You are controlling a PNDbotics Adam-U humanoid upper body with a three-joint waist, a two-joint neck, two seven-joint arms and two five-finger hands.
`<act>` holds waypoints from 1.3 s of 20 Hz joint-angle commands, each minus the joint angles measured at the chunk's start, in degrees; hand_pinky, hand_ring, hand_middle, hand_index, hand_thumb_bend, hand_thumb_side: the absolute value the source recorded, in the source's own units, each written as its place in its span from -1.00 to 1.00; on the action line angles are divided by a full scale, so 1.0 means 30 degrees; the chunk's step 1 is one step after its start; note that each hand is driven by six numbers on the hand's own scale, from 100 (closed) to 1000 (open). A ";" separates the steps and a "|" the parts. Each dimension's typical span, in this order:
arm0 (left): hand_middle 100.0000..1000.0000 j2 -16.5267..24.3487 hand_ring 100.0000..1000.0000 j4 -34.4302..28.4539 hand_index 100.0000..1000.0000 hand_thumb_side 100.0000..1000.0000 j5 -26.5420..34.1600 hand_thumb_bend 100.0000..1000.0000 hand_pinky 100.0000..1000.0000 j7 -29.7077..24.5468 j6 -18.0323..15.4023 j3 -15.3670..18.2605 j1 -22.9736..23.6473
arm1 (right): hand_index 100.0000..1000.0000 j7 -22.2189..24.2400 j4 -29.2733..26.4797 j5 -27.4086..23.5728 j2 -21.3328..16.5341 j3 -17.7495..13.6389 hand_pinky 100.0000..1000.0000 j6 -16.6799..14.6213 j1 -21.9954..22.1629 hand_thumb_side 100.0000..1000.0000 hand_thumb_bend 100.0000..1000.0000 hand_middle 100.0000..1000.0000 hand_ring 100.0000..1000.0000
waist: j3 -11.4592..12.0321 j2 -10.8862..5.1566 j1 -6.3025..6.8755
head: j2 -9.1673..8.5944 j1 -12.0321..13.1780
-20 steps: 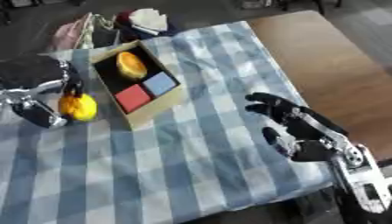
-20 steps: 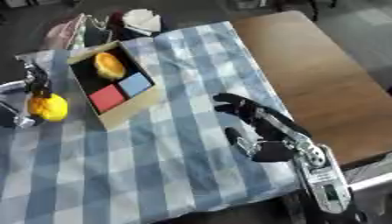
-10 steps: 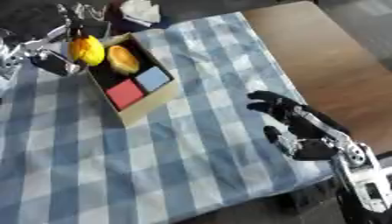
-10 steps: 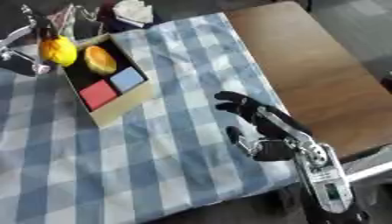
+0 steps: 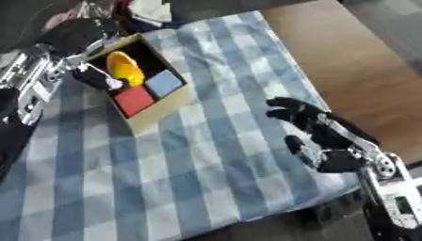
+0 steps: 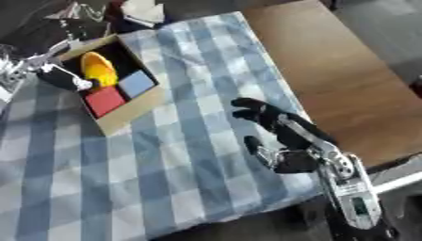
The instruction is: Pick up objects on the table and place them in the box.
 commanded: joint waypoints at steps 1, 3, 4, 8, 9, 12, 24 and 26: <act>0.43 0.0678 0.41 -0.0989 0.66 -0.35 0.0532 -0.25 0.43 0.0527 0.0148 0.0285 0.0019 | 1.00 -0.0004 -0.0423 -0.0092 -0.0042 -0.0107 1.00 -0.0025 -0.0223 -0.44 -1.00 0.91 0.84 | 0.0164 -0.0221 -0.0158 | 0.0005 -0.0162; 0.34 0.1106 0.36 -0.2482 0.60 -0.38 0.2423 -0.54 0.41 0.1314 0.0680 0.0618 0.0725 | 1.00 -0.0085 -0.0427 -0.0066 -0.0058 -0.0214 1.00 -0.0018 -0.0148 -0.44 -1.00 0.91 0.84 | 0.0418 -0.0272 -0.0178 | 0.0005 -0.0408; 0.31 0.1384 0.34 -0.3482 0.58 -0.39 0.3605 -0.66 0.40 0.1730 0.1040 0.0798 0.1225 | 1.00 -0.0142 -0.0425 -0.0040 -0.0077 -0.0277 1.00 -0.0010 -0.0105 -0.44 -1.00 0.91 0.84 | 0.0554 -0.0292 -0.0190 | 0.0005 -0.0565; 0.21 0.2686 0.27 -0.8080 0.53 -0.42 0.8230 -0.93 0.36 0.3211 0.2735 0.1774 0.3772 | 1.00 -0.0331 -0.0424 0.0049 -0.0169 -0.0440 1.00 -0.0012 -0.0017 -0.44 -1.00 0.91 0.84 | 0.1066 -0.0324 -0.0215 | 0.0005 -0.0892; 0.21 0.3004 0.27 -0.9220 0.53 -0.41 0.9173 -0.94 0.36 0.3562 0.3144 0.2095 0.4512 | 1.00 -0.0378 -0.0419 0.0069 -0.0204 -0.0468 1.00 -0.0020 -0.0014 -0.45 -1.00 0.91 0.84 | 0.1187 -0.0329 -0.0220 | 0.0005 -0.0917; 0.17 0.3451 0.24 -1.1968 0.51 -0.35 1.1436 -1.00 0.36 0.4547 0.4173 0.3127 0.6722 | 1.00 -0.0500 -0.0381 0.0117 -0.0357 -0.0526 1.00 -0.0097 -0.0114 -0.47 -1.00 0.91 0.84 | 0.1603 -0.0373 -0.0265 | 0.0005 -0.0981; 0.06 -0.0607 0.12 -1.5646 0.48 -0.06 1.5887 -1.00 0.29 0.8217 0.4250 0.5355 1.2982 | 1.00 -0.0957 -0.0377 0.0148 -0.0455 -0.0704 1.00 -0.0274 -0.0494 -0.36 -1.00 0.90 0.83 | 0.3217 -0.0704 -0.0191 | 0.0005 -0.0597; 0.05 -0.1693 0.10 -1.5625 0.48 0.00 1.6004 -1.00 0.27 0.8699 0.4254 0.5437 1.3689 | 1.00 -0.1004 -0.0411 0.0093 -0.0396 -0.0670 1.00 -0.0274 -0.0567 -0.34 -1.00 0.89 0.82 | 0.3396 -0.0720 -0.0203 | 0.0005 -0.0357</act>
